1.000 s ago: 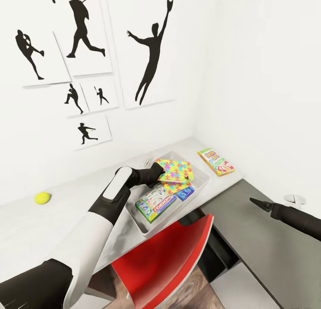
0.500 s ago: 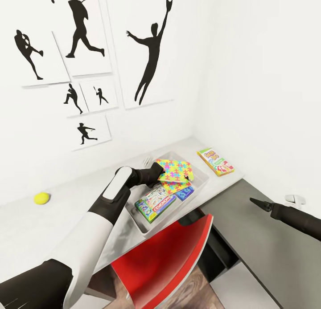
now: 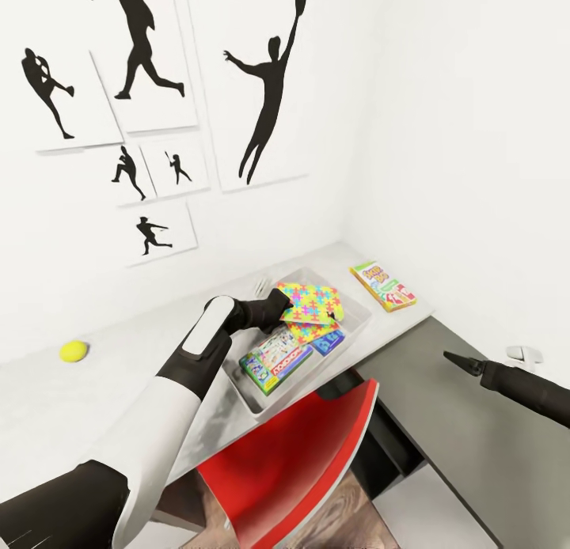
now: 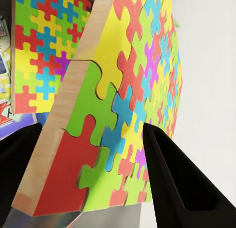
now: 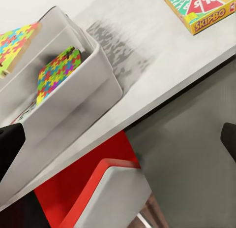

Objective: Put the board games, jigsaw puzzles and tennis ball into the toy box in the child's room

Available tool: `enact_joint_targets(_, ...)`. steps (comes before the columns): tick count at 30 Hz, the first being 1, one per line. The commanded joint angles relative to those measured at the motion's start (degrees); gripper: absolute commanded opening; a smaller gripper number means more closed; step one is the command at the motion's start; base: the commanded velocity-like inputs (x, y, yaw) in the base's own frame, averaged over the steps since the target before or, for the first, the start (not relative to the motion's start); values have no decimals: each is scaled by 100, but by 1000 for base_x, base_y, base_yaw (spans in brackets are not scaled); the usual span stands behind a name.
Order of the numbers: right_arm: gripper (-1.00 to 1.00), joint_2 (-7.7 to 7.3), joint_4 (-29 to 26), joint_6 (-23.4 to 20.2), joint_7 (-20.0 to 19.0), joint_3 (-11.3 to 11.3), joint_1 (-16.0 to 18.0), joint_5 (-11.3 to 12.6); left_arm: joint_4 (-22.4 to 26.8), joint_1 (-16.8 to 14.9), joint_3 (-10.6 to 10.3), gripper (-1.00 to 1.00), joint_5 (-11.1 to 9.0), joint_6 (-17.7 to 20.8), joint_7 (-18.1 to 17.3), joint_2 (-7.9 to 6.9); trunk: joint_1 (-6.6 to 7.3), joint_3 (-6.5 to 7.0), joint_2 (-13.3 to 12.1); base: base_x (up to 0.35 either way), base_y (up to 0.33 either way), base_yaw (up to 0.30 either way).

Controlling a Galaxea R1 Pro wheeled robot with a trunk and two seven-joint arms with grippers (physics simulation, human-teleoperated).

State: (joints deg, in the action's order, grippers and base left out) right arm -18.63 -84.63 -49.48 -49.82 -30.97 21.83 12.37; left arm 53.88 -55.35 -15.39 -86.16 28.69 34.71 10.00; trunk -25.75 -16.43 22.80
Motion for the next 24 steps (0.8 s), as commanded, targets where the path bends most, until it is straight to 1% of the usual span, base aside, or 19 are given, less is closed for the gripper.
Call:
enact_joint_targets(1, 100, -1, -1, -27, -19, -6, 6, 2, 6, -5, 1, -100, -37, 3, 56, 0, -3, -19, 12, 0, 0, 0)
enact_joint_targets(24, 100, -1, -1, -27, -19, -6, 6, 2, 0, -2, 10, -100, -37, 2, 62, 0, -3, -226, 12, 0, 0, 0)
